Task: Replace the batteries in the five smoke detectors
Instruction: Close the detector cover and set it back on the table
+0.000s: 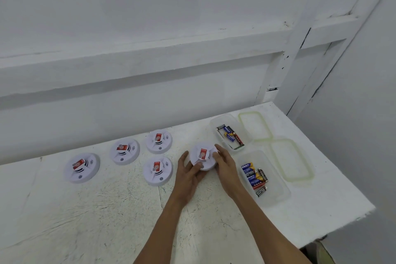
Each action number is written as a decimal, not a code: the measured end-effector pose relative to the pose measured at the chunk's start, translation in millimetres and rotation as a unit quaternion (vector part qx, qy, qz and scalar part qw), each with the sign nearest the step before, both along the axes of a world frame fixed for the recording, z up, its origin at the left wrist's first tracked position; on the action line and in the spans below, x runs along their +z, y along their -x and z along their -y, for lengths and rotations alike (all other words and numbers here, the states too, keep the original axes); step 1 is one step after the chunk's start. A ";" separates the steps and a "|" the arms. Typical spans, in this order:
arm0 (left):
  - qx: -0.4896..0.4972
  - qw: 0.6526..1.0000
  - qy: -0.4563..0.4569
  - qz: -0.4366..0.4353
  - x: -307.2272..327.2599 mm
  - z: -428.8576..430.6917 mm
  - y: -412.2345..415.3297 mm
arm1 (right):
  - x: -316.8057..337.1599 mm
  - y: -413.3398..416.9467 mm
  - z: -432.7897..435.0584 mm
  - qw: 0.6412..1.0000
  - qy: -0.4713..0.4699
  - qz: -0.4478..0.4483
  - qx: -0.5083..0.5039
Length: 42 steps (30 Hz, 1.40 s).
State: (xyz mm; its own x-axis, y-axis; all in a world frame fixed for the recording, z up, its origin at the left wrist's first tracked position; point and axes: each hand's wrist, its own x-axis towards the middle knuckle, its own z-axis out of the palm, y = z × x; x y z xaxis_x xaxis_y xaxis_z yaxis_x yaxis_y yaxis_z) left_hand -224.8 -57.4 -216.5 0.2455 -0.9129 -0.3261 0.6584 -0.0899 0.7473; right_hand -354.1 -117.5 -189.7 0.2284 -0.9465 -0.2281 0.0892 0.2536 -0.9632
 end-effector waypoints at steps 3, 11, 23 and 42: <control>-0.029 0.997 0.023 0.074 4.0 -0.6 0.9 | -7.1 2.0 -5.1 0.999 0.022 -0.016 0.046; -0.067 0.950 0.018 0.305 0.2 -4.1 -0.9 | -10.2 9.0 -0.1 0.999 -0.023 0.027 0.020; -0.066 0.950 0.008 0.305 4.2 -6.2 1.2 | -12.4 13.7 -2.6 0.998 -0.024 0.025 0.060; -0.069 0.948 0.001 0.312 3.4 -7.7 0.1 | -20.8 9.1 -2.3 0.999 0.005 0.000 0.034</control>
State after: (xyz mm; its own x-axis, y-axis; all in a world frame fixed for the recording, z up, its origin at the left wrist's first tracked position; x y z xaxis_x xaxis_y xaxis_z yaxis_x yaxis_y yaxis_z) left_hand -224.9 -49.7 -213.0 0.2683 -0.9507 -0.1556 0.0702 -0.1418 0.9874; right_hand -363.2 -115.1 -210.5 0.2928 -0.9308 -0.2190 0.0722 0.2499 -0.9656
